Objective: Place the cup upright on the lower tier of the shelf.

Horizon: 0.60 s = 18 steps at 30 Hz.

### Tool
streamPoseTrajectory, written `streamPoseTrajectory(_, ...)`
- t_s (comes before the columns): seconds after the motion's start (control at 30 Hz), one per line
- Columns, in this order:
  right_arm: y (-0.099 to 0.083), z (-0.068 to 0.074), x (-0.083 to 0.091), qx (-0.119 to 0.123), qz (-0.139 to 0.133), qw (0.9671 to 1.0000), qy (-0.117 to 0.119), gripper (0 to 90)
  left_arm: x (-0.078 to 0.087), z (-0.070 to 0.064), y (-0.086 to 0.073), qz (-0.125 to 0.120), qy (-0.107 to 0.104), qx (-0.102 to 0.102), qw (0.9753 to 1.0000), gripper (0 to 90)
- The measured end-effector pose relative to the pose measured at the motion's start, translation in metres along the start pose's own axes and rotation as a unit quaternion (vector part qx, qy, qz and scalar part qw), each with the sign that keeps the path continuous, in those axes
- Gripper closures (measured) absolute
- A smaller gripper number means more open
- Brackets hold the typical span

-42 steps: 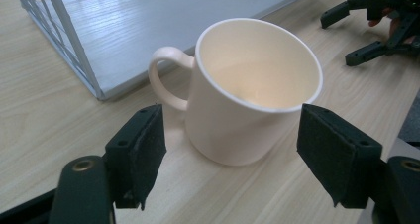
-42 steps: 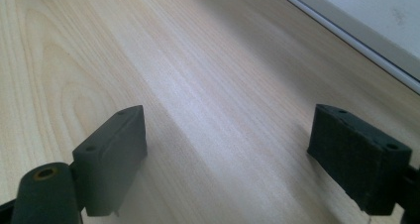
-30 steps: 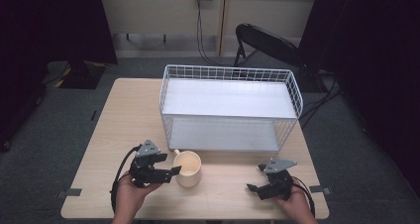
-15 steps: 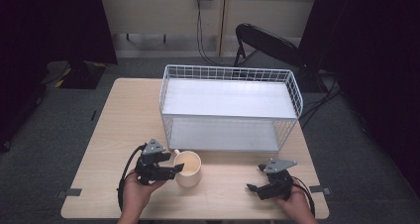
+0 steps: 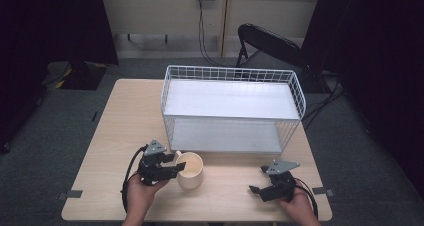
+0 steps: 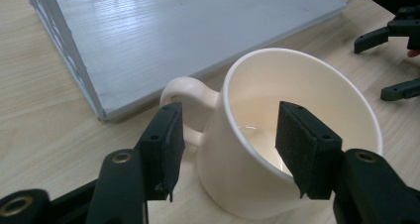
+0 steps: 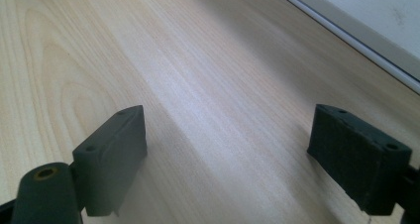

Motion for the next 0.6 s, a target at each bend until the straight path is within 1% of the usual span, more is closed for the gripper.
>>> streamPoseTrajectory(0.1, 0.0, 0.0, 0.0, 0.0, 0.0, 1.0, 0.0, 14.1, -0.001, -0.001, 0.0, 0.0, 0.001, -0.004, 1.0, 49.1)
streamPoseTrajectory(0.13, 0.0, 0.0, 0.0, 0.0, 0.0, 1.0, 0.0, 14.1, -0.002, -0.002, 0.0, -0.002, 0.005, -0.003, 1.0, 49.1)
streamPoseTrajectory(0.17, 0.0, 0.0, 0.0, 0.0, 0.0, 1.0, 0.0, 14.1, -0.004, -0.003, 0.001, -0.005, 0.006, 0.0, 1.0, 52.8)
streamPoseTrajectory(0.2, 0.0, 0.0, 0.0, 0.0, 0.0, 1.0, 0.0, 14.1, -0.005, -0.002, 0.001, -0.004, 0.007, -0.001, 1.0, 53.5)
streamPoseTrajectory(0.23, 0.0, 0.0, 0.0, 0.0, 0.0, 1.0, 0.0, 14.1, -0.005, -0.002, 0.001, -0.003, 0.005, 0.003, 1.0, 54.3)
streamPoseTrajectory(0.27, 0.0, 0.0, 0.0, 0.0, 0.0, 1.0, 0.0, 14.1, -0.005, -0.002, 0.001, -0.003, 0.005, 0.003, 1.0, 55.9)
streamPoseTrajectory(0.3, 0.0, 0.0, 0.0, 0.0, 0.0, 1.0, 0.0, 14.1, -0.006, -0.002, 0.001, -0.002, 0.008, 0.006, 0.9999, 56.5)
streamPoseTrajectory(0.33, 0.0, 0.0, 0.0, 0.0, 0.0, 1.0, 0.0, 14.1, -0.007, -0.003, 0.001, -0.004, 0.009, 0.012, 0.9999, 57.5)
streamPoseTrajectory(0.37, 0.0, 0.0, 0.0, 0.0, 0.0, 1.0, 0.0, 14.1, -0.007, -0.003, 0.002, -0.003, 0.011, 0.009, 0.9999, 59.0)
streamPoseTrajectory(0.43, 0.0, 0.0, 0.0, 0.0, 0.0, 1.0, 0.0, 14.1, -0.007, -0.003, 0.002, -0.002, 0.012, 0.009, 0.9999, 60.4)
streamPoseTrajectory(0.53, 0.0, 0.0, 0.0, 0.0, 0.0, 1.0, 0.0, 14.1, -0.008, -0.003, 0.003, -0.006, 0.016, 0.01, 0.9998, 64.7)
streamPoseTrajectory(0.57, 0.0, 0.0, 0.0, 0.0, 0.0, 1.0, 0.0, 14.1, -0.009, -0.003, 0.004, -0.009, 0.018, 0.013, 0.9997, 64.7)
streamPoseTrajectory(0.6, 0.0, 0.0, 0.0, 0.0, 0.0, 1.0, 0.0, 14.1, -0.01, -0.003, 0.004, -0.009, 0.018, 0.015, 0.9997, 67.3)
Point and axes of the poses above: each handheld gripper's, and its own axes: x roughly backward along the jaws, y roughly out of its top, z roughly to its left, the point moved 5 cm from there along -x, roughly forward along the jaws, and after that the axes turned 9 degrees about y, right-handed, at the moved point
